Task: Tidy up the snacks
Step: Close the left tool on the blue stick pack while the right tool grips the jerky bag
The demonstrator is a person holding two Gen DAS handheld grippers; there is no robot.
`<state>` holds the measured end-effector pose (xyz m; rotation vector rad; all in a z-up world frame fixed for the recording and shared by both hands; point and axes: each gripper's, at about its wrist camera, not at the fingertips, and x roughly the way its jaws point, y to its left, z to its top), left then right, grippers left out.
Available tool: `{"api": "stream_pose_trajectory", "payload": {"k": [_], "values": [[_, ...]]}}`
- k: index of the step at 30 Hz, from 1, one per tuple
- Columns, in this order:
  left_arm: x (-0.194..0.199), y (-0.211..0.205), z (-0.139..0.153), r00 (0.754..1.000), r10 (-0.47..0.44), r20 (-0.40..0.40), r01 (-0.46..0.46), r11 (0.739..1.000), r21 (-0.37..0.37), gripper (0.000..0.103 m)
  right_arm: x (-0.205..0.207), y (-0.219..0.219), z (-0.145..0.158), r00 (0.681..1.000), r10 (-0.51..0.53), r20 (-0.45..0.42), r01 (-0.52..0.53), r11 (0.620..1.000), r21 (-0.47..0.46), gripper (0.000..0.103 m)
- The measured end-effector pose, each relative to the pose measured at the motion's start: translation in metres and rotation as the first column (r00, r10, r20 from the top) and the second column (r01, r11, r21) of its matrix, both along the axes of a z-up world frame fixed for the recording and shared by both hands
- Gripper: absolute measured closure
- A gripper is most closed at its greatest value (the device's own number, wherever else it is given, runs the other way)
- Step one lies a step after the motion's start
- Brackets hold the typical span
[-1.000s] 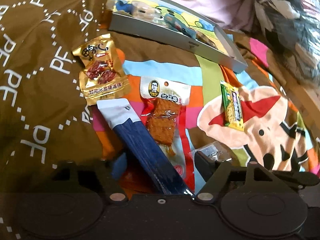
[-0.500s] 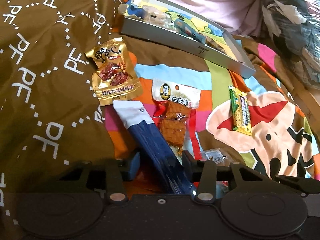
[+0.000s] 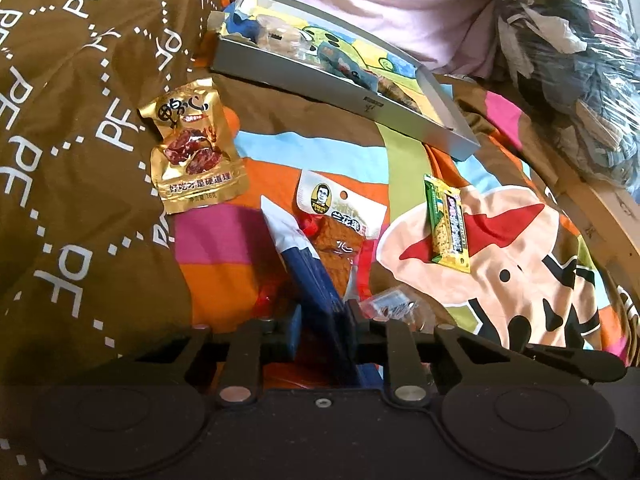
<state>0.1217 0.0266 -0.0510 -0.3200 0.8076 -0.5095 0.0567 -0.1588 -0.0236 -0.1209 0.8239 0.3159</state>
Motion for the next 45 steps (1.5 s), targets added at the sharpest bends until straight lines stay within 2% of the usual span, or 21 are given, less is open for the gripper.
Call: {"api": "stream_pose_trajectory", "payload": {"k": [5, 15, 25, 35, 45], "values": [[0.002, 0.000, -0.002, 1.000, -0.014, -0.009, 0.014, 1.000, -0.024, 0.079, 0.001, -0.003, 0.000, 1.000, -0.022, 0.000, 0.022, 1.000, 0.009, 0.053], [0.000, -0.002, 0.004, 0.999, -0.026, 0.023, 0.026, 0.999, -0.035, 0.083, -0.001, -0.005, 0.002, 1.000, -0.027, 0.016, 0.026, 0.999, 0.032, 0.053], [-0.002, 0.001, 0.008, 1.000, -0.007, 0.020, 0.009, 0.996, -0.089, 0.087, -0.004, -0.002, 0.007, 0.997, -0.011, 0.070, 0.010, 1.000, 0.021, 0.053], [-0.005, 0.006, 0.014, 0.999, 0.023, 0.026, -0.019, 0.991, -0.135, 0.089, -0.004, -0.008, 0.013, 0.995, -0.027, 0.100, 0.022, 0.999, 0.049, 0.053], [-0.006, 0.007, 0.018, 0.998, 0.041, 0.046, -0.035, 0.992, -0.123, 0.089, -0.004, -0.015, 0.016, 0.993, -0.037, 0.108, 0.030, 0.997, 0.071, 0.053]]}}
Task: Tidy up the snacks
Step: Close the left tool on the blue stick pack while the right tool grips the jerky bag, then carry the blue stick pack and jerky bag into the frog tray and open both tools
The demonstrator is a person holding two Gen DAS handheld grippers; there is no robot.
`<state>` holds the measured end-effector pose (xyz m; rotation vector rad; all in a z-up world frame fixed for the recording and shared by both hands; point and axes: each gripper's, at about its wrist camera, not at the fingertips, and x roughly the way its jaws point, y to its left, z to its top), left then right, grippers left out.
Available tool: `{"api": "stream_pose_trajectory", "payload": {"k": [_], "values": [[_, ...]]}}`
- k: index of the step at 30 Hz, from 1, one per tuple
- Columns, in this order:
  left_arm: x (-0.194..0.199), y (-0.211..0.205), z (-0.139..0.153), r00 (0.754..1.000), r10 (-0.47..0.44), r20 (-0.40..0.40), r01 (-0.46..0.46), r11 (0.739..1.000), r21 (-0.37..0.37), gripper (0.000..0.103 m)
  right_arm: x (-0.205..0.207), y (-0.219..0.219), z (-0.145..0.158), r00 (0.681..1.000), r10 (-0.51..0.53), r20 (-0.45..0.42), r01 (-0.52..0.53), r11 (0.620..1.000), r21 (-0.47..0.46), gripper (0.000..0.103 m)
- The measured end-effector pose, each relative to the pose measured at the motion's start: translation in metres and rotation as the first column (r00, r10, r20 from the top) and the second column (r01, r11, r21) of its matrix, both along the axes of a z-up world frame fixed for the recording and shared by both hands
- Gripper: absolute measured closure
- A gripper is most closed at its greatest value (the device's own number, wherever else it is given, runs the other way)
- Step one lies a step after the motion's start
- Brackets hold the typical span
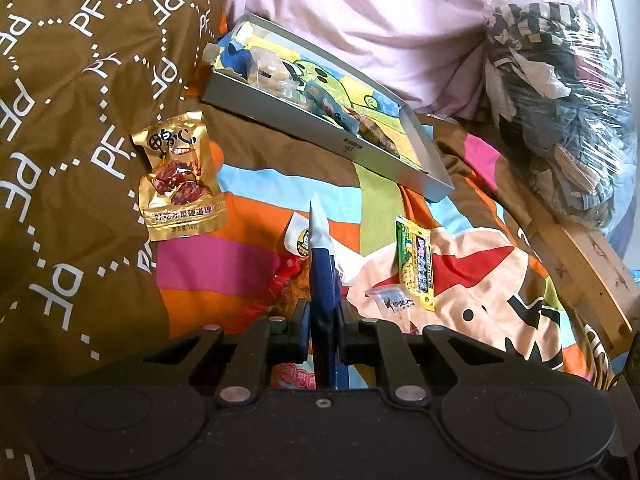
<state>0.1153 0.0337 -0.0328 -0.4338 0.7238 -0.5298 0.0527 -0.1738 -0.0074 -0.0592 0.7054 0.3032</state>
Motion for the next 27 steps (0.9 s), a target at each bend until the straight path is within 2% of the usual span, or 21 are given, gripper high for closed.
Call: {"api": "stream_pose_trajectory", "payload": {"k": [14, 27], "values": [[-0.0002, -0.0007, 0.0008, 1.000, 0.004, 0.006, -0.004, 1.000, 0.000, 0.089, -0.0012, -0.0005, -0.0015, 1.000, 0.001, -0.009, -0.001, 1.000, 0.002, 0.052], [-0.0010, -0.0002, 0.0068, 1.000, 0.008, 0.020, -0.007, 1.000, -0.020, 0.090, -0.0008, -0.0014, 0.0047, 1.000, 0.010, 0.019, -0.011, 1.000, 0.007, 0.053]]}}
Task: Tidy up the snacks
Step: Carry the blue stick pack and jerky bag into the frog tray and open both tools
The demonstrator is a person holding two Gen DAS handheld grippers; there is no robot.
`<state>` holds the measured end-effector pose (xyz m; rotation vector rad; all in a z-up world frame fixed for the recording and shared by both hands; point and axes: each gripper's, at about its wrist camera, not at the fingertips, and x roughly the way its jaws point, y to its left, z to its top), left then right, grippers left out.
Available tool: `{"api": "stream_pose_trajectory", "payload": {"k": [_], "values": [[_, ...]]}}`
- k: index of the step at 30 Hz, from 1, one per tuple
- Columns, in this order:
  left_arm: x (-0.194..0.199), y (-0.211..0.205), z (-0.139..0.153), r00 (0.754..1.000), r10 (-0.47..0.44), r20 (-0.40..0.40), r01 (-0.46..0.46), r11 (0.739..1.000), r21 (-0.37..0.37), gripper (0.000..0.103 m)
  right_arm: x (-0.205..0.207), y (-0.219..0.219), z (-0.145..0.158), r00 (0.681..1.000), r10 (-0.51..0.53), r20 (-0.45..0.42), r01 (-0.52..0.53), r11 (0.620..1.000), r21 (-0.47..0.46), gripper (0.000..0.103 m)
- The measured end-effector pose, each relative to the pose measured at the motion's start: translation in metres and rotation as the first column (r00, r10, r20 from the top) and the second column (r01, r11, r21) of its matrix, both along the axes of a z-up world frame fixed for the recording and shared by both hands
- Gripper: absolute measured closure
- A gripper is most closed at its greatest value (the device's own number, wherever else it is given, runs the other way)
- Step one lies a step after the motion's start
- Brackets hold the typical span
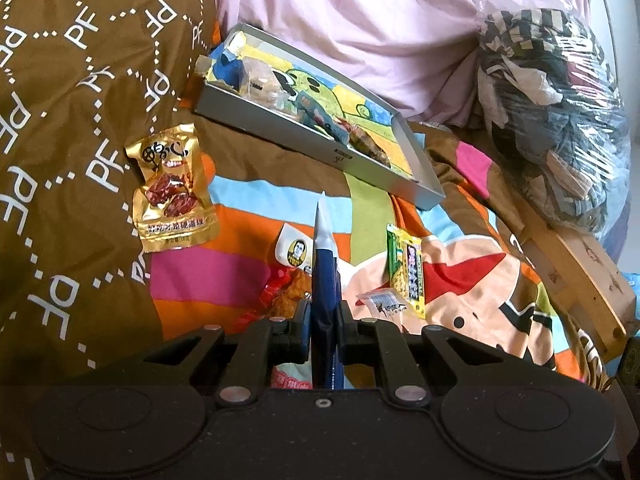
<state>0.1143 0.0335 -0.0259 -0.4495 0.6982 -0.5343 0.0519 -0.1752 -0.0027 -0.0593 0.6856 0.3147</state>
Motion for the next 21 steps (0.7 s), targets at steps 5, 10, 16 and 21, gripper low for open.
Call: {"api": "stream_pose_trajectory", "payload": {"k": [5, 10, 16, 21], "values": [[0.012, 0.000, 0.013, 0.999, 0.039, 0.001, -0.039, 0.999, -0.030, 0.090, 0.014, -0.007, 0.013, 1.000, -0.005, 0.020, 0.005, 1.000, 0.012, 0.053], [0.036, -0.005, 0.034, 0.996, 0.079, 0.037, -0.076, 0.995, -0.060, 0.090, 0.043, -0.020, 0.035, 0.997, 0.001, 0.072, -0.001, 1.000, 0.001, 0.053], [0.086, -0.022, 0.073, 0.986, 0.107, 0.124, -0.099, 0.993, -0.068, 0.090, 0.104, -0.040, 0.069, 0.987, 0.020, 0.161, -0.011, 0.998, -0.057, 0.052], [0.141, -0.038, 0.098, 0.975, 0.135, 0.175, -0.125, 0.990, -0.064, 0.090, 0.162, -0.046, 0.088, 0.979, 0.012, 0.204, 0.007, 0.996, -0.092, 0.052]]}}
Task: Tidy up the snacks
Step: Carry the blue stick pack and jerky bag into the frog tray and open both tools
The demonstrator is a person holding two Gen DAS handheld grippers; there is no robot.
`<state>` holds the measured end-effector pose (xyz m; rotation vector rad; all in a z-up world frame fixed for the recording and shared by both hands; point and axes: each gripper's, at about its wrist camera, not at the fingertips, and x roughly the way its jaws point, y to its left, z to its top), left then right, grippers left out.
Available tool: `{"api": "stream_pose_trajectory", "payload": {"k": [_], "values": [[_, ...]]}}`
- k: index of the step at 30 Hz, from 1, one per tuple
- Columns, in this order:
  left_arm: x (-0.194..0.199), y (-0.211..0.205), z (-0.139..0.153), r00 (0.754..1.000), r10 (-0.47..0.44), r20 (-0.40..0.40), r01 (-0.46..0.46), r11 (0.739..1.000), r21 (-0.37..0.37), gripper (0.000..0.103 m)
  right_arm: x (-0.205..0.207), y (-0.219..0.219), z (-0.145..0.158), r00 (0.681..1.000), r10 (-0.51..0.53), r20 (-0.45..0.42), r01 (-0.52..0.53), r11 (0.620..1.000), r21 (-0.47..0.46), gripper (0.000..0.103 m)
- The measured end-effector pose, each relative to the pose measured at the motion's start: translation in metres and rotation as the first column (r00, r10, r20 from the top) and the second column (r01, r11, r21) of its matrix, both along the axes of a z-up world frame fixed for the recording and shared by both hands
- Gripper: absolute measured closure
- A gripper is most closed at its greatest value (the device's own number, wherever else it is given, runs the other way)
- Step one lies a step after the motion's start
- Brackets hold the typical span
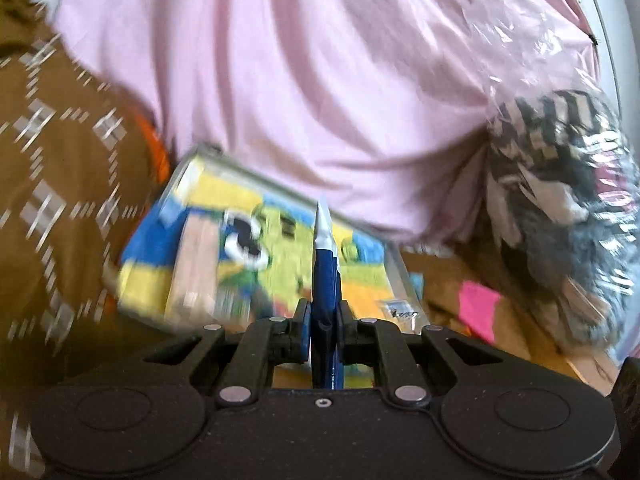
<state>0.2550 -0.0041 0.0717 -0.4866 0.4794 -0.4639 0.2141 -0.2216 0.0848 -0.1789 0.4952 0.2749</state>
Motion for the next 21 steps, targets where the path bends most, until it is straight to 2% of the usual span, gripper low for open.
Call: {"api": "stream_pose_trajectory", "payload": {"k": [4, 9, 16, 20, 21], "values": [[0.043, -0.009, 0.007, 0.999, 0.033, 0.004, -0.033, 0.999, 0.004, 0.090, 0.049, 0.007, 0.004, 1.000, -0.018, 0.007, 0.018, 1.000, -0.013, 0.052], [0.086, -0.016, 0.000, 0.997, 0.065, -0.046, -0.066, 0.998, -0.010, 0.090, 0.087, 0.014, -0.005, 1.000, -0.025, -0.008, 0.025, 0.999, -0.022, 0.052], [0.106, -0.022, -0.019, 0.991, 0.098, -0.090, -0.092, 0.994, 0.062, 0.088, 0.107, 0.017, -0.029, 0.998, -0.031, -0.053, 0.028, 0.998, -0.054, 0.051], [0.106, -0.021, -0.026, 0.988, 0.119, -0.099, -0.108, 0.988, 0.109, 0.079, 0.108, 0.015, -0.039, 0.997, -0.048, -0.065, 0.045, 0.998, -0.050, 0.048], [0.104, -0.021, -0.026, 0.988, 0.122, -0.097, -0.110, 0.987, 0.116, 0.074, 0.107, 0.014, -0.039, 0.997, -0.052, -0.060, 0.049, 0.998, -0.048, 0.046]]}}
